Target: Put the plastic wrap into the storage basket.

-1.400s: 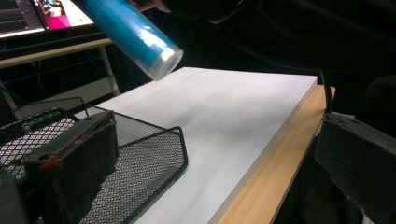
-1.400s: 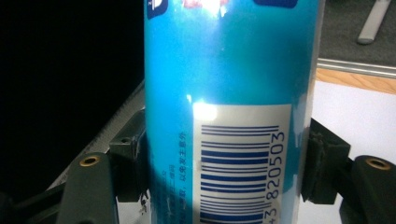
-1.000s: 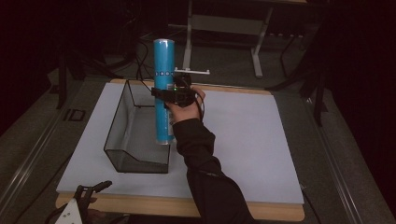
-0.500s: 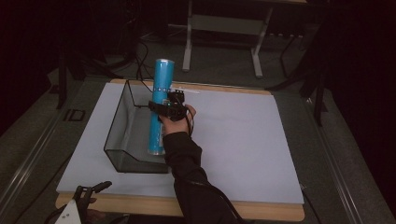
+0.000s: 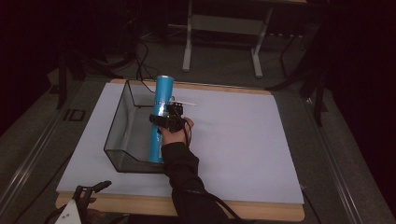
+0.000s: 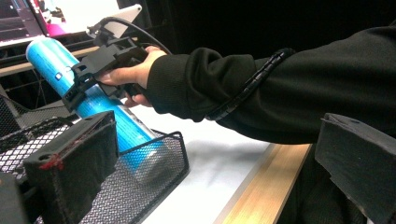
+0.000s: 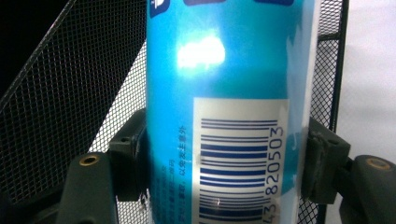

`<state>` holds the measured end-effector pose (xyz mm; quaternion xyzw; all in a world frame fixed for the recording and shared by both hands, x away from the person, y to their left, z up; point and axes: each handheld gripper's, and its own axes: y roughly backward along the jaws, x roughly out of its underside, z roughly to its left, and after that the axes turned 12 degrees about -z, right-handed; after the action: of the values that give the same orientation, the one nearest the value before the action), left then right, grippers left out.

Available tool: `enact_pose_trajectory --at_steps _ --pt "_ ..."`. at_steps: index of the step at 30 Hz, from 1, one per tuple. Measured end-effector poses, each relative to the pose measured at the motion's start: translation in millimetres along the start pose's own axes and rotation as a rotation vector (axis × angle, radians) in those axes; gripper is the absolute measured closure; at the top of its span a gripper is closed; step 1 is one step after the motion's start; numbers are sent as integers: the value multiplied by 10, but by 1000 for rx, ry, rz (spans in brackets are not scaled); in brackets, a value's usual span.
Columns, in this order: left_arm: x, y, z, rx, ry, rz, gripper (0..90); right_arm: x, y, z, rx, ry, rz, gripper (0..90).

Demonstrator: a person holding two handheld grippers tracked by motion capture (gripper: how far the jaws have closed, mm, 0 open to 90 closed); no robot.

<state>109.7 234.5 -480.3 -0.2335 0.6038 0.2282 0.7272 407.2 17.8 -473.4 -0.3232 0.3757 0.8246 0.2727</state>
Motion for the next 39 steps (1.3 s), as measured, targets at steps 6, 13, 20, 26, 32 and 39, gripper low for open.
enact_pose_trajectory --at_steps 6,13,20,26,32,39 --pt "-3 9 13 -15 3 -5 2 22 -12 89 55 70 -11 309" --pt "-1 10 11 -6 4 -1 2 74 -110 125 113 126 -2 305" --pt "1 13 17 -7 7 0 2 140 -181 107 155 143 3 291" --pt "8 5 15 -6 3 8 2 173 -178 102 192 215 -21 274" --pt "9 3 15 -5 3 10 2 146 -172 69 166 205 -8 262" --pt "15 -1 15 2 4 17 2 0 -39 51 74 254 -15 185"
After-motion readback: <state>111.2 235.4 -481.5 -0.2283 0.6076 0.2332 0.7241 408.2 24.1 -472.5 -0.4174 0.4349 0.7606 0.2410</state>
